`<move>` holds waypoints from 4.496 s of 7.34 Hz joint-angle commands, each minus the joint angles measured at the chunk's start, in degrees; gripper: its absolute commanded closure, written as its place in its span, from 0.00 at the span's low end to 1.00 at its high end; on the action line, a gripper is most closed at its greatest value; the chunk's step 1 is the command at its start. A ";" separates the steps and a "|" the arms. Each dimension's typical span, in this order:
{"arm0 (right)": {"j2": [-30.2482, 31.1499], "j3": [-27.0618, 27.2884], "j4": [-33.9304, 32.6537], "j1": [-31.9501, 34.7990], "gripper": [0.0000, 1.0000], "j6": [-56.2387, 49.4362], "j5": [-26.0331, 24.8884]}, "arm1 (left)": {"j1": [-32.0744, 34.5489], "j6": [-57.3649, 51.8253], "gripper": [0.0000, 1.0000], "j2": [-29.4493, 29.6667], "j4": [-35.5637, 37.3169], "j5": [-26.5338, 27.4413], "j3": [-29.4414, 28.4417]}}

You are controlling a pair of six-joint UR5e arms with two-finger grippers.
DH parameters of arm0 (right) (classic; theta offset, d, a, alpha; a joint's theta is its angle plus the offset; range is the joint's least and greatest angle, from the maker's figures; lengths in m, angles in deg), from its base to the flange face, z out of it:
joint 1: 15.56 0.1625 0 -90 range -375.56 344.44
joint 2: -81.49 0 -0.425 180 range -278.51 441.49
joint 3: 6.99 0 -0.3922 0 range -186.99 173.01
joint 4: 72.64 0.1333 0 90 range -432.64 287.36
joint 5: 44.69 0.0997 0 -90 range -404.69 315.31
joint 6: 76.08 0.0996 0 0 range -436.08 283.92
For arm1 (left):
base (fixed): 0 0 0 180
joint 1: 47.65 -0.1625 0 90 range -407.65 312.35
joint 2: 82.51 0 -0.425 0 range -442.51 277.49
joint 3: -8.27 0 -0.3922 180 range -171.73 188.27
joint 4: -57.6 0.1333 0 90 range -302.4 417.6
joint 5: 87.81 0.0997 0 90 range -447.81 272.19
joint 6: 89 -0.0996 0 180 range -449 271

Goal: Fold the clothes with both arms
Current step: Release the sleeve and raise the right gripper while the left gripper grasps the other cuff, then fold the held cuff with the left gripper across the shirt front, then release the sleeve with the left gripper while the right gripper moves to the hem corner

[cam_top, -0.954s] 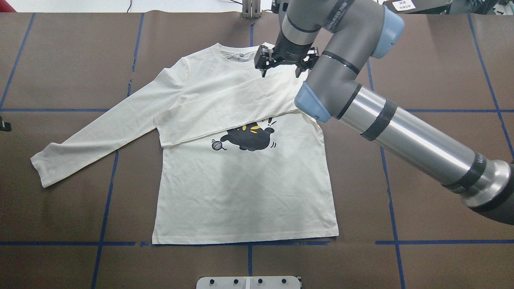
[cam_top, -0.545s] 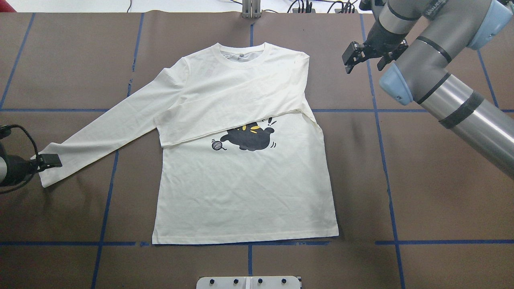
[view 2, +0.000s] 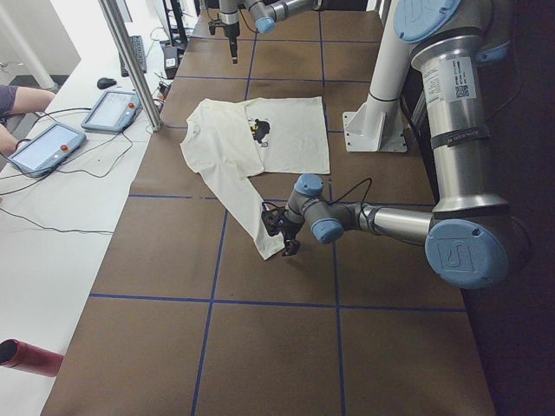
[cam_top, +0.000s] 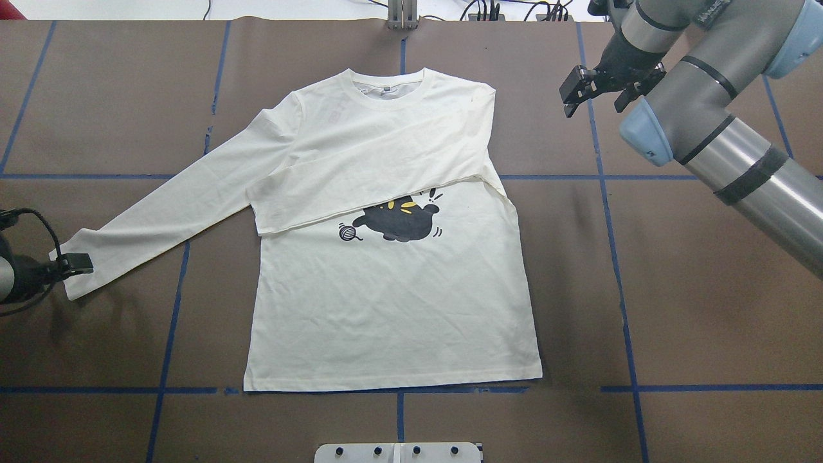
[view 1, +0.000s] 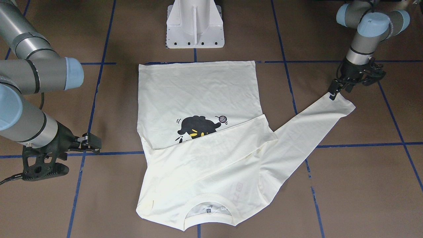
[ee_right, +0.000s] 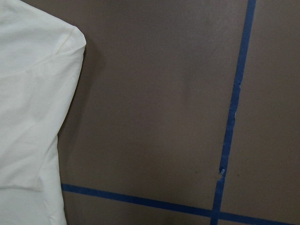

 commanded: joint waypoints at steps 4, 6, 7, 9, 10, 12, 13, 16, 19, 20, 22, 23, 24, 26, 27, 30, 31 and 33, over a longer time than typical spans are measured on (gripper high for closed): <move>0.07 0.29 0.07 0.08 0.00 -0.05 0.10 | -0.02 0.11 0.82 0.34 -0.13 0.02 -0.46; 0.07 0.29 0.07 0.08 0.00 -0.05 0.36 | -0.02 0.11 1.00 0.34 0.04 -0.25 0.50; 0.15 0.29 0.24 0.35 0.00 -0.05 0.45 | -0.02 0.20 1.00 0.43 0.13 -0.68 1.46; 1.46 1.16 0.33 0.61 0.00 -0.05 0.45 | 0.42 -0.15 1.00 0.34 0.66 -1.21 3.74; 3.56 3.08 0.16 1.22 0.00 -0.05 0.45 | 1.12 -0.33 1.00 0.95 1.27 -3.74 4.97; 12.06 9.75 0.16 2.80 0.00 -0.13 0.63 | 8.72 -4.08 1.00 9.59 9.03 -7.52 6.56; 15.85 11.96 0.59 2.98 0.00 -0.14 0.45 | 10.60 -5.07 1.00 17.23 17.53 -7.80 7.35; 22.65 16.28 0.86 3.42 0.00 -0.14 0.36 | 10.18 -2.81 1.00 44.90 38.83 -7.72 4.30; 22.31 16.29 0.77 3.60 0.00 0.04 0.45 | 5.46 6.82 1.00 63.28 38.81 -9.38 -4.96; 22.13 16.20 0.77 3.60 0.00 0.04 0.28 | 1.78 9.22 1.00 69.10 37.50 -8.08 -11.21; 22.04 16.11 0.77 3.51 0.00 0.48 0.19 | -4.04 13.64 1.00 70.21 31.43 -2.38 -16.09; 22.13 16.11 0.77 3.51 0.00 0.57 0.27 | -6.15 15.38 1.00 71.69 31.16 -0.96 -17.67; 22.13 15.94 0.77 3.51 0.00 0.57 0.19 | -8.69 17.32 1.00 74.93 30.63 0.62 -22.21; 22.13 15.76 0.86 3.51 0.00 0.48 0.10 | -13.45 20.06 0.54 78.99 19.88 5.61 -34.59; 22.04 15.76 0.86 3.43 0.00 0.57 0.01 | -13.47 13.53 0.01 76.91 17.47 6.68 -34.30; 21.42 17.16 0.95 3.34 0.00 1.79 0.10 | -13.12 5.85 0.00 70.58 22.93 6.17 -23.35; 21.42 19.25 1.30 0.99 0.00 6.58 -0.07 | -12.07 1.64 0.00 68.56 29.07 3.56 -17.92; 22.56 24.17 9.24 -8.74 0.00 22.20 -6.35 | -8.65 -7.40 0.00 57.44 36.66 0.03 -3.09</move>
